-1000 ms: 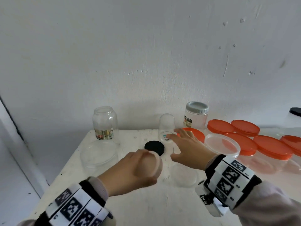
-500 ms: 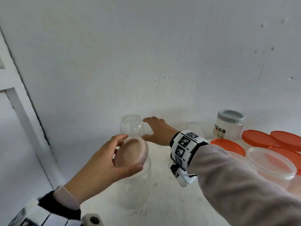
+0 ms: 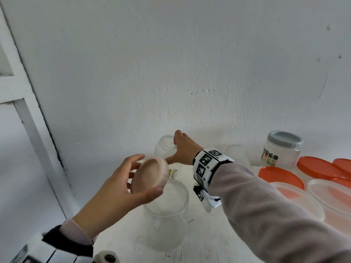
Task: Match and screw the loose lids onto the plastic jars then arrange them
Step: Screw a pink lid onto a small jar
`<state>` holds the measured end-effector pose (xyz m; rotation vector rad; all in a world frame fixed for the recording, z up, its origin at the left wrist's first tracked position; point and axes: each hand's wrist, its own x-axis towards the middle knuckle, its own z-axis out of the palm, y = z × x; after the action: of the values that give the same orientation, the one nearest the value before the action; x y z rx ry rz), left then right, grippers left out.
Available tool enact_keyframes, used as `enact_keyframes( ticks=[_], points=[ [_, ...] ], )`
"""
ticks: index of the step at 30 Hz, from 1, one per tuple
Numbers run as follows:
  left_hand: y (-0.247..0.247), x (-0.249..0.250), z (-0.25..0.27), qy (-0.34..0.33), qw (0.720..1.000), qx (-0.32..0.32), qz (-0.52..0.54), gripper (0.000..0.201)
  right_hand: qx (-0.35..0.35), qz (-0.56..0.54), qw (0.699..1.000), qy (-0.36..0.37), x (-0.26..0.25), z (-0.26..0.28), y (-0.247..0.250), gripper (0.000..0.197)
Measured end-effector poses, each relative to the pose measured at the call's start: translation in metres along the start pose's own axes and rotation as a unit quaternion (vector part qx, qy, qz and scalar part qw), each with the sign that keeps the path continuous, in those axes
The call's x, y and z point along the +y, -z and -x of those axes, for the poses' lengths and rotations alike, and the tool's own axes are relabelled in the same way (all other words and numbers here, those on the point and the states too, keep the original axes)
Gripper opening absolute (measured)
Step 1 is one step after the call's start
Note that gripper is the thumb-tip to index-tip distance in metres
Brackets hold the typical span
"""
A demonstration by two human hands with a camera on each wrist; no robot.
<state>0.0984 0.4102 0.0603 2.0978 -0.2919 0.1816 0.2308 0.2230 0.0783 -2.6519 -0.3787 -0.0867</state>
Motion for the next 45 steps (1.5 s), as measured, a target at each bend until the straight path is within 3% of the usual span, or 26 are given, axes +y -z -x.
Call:
enact_keyframes(
  ticks=[5,13,19,22,25,27,29,31,33,35,37,41,45],
  points=[
    [-0.003,0.0,-0.002,-0.005,1.0,0.002,0.012,0.082,-0.02,0.03,0.999,-0.003,0.009,0.016,0.007,0.106],
    [-0.013,0.018,-0.001,-0.027,0.998,-0.008,0.055,0.069,0.155,-0.004,0.987,-0.044,0.037,0.066,0.024,0.088],
    [-0.021,0.035,-0.001,-0.041,0.996,-0.006,0.082,0.068,0.167,-0.142,0.965,-0.146,0.06,0.114,0.023,0.081],
    [-0.023,0.043,-0.001,-0.049,0.995,0.006,0.09,0.072,0.173,-0.274,0.93,-0.175,0.068,0.137,0.021,0.088],
    [-0.023,0.049,-0.004,-0.054,0.994,0.02,0.095,0.082,0.185,-0.42,0.871,-0.176,0.068,0.16,0.022,0.068],
    [-0.023,0.053,-0.007,-0.058,0.993,0.027,0.098,0.086,0.153,-0.473,0.851,-0.167,0.066,0.174,0.024,0.057],
    [-0.023,0.057,-0.011,-0.061,0.993,0.034,0.096,0.088,0.111,-0.531,0.826,-0.153,0.065,0.187,0.025,0.032],
    [-0.023,0.061,-0.014,-0.061,0.993,0.035,0.095,0.085,0.058,-0.566,0.808,-0.155,0.065,0.198,0.022,0.032],
    [-0.024,0.065,-0.017,-0.061,0.993,0.033,0.096,0.08,0.011,-0.557,0.813,-0.168,0.066,0.205,0.015,0.065],
    [-0.027,0.07,-0.019,-0.061,0.994,0.026,0.088,0.08,-0.02,-0.541,0.824,-0.166,0.065,0.21,0.009,0.078],
    [-0.031,0.077,-0.02,-0.061,0.995,0.017,0.076,0.081,-0.034,-0.511,0.846,-0.148,0.065,0.213,0.004,0.076],
    [-0.039,0.086,-0.021,-0.06,0.997,0.0,0.052,0.089,-0.04,-0.351,0.924,-0.148,0.077,0.215,-0.004,0.076],
    [-0.05,0.091,-0.02,-0.063,0.997,-0.024,0.029,0.094,-0.107,-0.289,0.94,-0.147,0.091,0.218,-0.014,0.085]
  ],
)
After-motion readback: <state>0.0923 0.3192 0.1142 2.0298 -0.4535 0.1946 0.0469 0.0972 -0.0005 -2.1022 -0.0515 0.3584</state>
